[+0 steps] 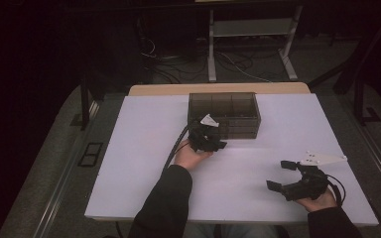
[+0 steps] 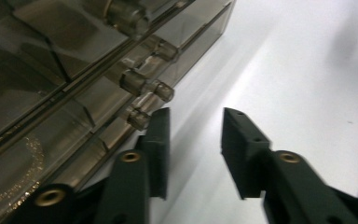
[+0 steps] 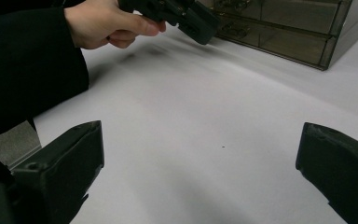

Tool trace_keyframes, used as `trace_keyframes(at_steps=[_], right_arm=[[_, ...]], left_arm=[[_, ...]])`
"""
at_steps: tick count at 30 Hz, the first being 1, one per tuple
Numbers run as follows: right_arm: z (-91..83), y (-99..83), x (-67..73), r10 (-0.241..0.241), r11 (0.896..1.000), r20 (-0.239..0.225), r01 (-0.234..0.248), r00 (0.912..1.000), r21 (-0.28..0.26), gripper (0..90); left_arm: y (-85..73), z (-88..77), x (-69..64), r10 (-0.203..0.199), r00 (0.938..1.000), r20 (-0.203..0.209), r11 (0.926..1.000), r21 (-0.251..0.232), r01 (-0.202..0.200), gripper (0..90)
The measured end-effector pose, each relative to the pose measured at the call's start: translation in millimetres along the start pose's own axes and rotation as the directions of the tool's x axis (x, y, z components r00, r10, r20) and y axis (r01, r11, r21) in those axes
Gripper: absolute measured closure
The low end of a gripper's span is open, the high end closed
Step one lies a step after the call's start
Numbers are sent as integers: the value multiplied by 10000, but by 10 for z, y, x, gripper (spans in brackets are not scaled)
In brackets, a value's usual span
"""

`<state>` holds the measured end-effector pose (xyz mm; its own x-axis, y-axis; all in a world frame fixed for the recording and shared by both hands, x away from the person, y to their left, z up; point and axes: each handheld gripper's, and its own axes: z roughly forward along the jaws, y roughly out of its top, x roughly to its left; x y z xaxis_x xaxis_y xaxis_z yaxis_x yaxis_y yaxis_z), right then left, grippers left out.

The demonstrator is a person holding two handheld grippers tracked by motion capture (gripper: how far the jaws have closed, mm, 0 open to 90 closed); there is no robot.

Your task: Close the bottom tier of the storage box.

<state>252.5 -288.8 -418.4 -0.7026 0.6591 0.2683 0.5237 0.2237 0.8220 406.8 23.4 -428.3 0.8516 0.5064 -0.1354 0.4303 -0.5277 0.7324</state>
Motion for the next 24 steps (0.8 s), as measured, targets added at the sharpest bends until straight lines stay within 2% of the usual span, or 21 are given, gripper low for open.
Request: trace_keyframes(at_steps=[4,9,11,12,14,18,22,24], right_arm=[[-6,0,-1,21,10000,-5,-21,10000,-12,3],[-11,-1,-3,56,10000,-27,-56,10000,-57,2],[-8,-2,-3,26,10000,-22,-26,10000,-50,3],[-8,-2,-2,26,10000,-29,-26,10000,-51,3],[-8,-2,-1,30,10000,-31,-30,10000,-56,3],[-8,-2,0,28,10000,-36,-28,10000,-57,3],[-6,-2,-1,15,10000,-37,-15,10000,-42,3],[-7,-2,-1,27,10000,-36,-27,10000,-51,3]], left_arm=[[-9,-74,-25,9,9999,126,9999,-152,-7,501],[-14,-170,-67,306,9990,323,9994,-154,-302,368],[-16,-205,-91,112,9990,436,9997,-198,-104,320],[-14,-223,-86,229,9987,463,9995,-224,-219,297],[-17,-256,-98,171,9986,492,9996,-253,-159,238],[-37,-304,-128,307,9994,129,9995,-115,-306,114],[-68,-361,-129,125,9998,131,9999,-68,-124,0],[-92,-408,-123,231,9997,58,9996,-176,-230,0]])
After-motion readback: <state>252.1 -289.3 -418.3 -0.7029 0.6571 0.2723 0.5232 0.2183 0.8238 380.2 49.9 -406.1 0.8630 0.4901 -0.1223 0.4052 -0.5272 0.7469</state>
